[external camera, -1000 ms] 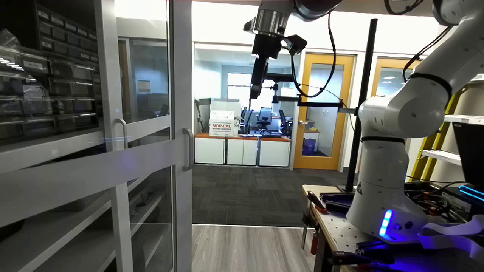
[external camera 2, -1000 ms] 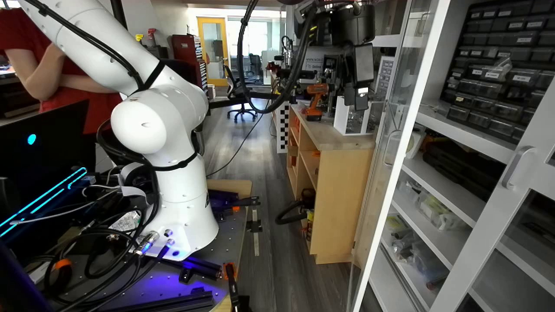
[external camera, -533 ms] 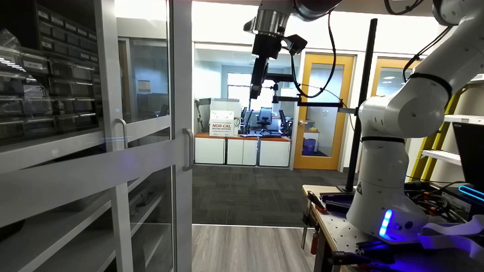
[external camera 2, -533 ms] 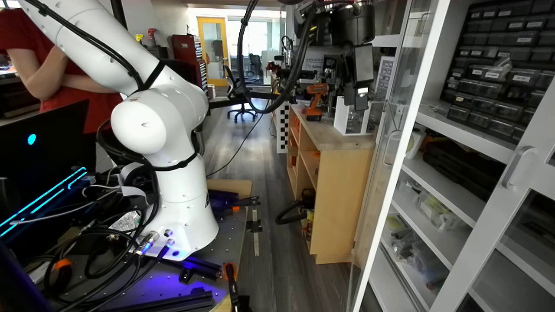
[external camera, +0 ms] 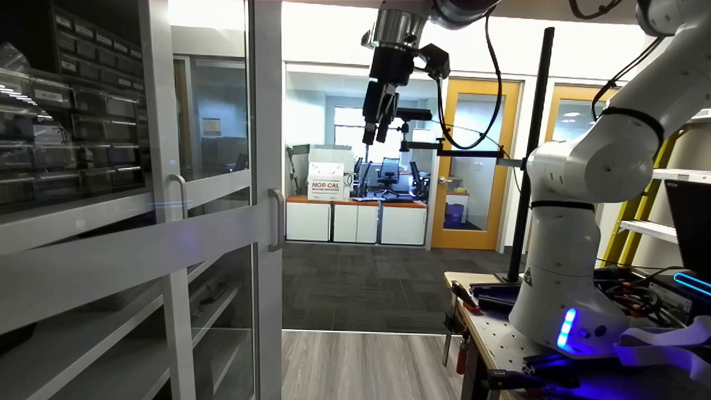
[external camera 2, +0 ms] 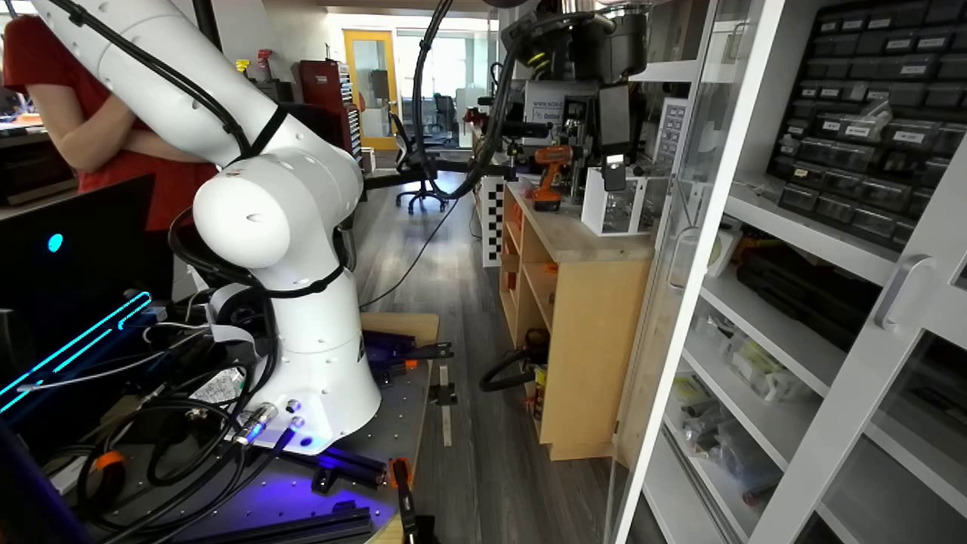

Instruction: Close the left cabinet door

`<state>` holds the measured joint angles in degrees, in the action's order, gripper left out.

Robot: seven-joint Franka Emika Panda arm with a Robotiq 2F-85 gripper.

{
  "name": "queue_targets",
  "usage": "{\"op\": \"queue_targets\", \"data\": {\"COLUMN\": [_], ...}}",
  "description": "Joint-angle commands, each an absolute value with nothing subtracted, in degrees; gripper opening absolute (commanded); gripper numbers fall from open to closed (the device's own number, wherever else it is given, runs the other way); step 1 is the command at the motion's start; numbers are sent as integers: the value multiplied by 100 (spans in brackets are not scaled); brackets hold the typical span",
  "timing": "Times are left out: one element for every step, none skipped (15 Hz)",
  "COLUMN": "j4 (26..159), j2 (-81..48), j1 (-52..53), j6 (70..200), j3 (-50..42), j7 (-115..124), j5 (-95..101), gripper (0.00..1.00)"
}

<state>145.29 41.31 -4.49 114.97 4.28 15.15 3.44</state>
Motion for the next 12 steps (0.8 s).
{"op": "queue_targets", "data": {"j4": [14545,14553,14566,14582,14593,14586,14571,14549,14528,14513,14493,14482], "j2": [4024,3974,3906,3840,3725,3594,3436,3299,3143,2999,2847,2717], "j1": [-439,-420,-391,-381,-367,-364,-362,-350,-356,-361,-362,-376], "j6": [11723,11811,11956,12123,12326,12498,12682,12839,13017,13182,13354,13518], "j3": [622,681,748,818,886,952,1011,1063,1131,1186,1244,1309], "j7": [2091,2185,2272,2344,2431,2499,2546,2602,2692,2769,2873,2990], "j5": [61,-2,-69,-112,-164,-187,-201,-206,-183,-149,-123,-79], "gripper": [100,100,100,100,100,100,100,100,100,100,100,100]}}
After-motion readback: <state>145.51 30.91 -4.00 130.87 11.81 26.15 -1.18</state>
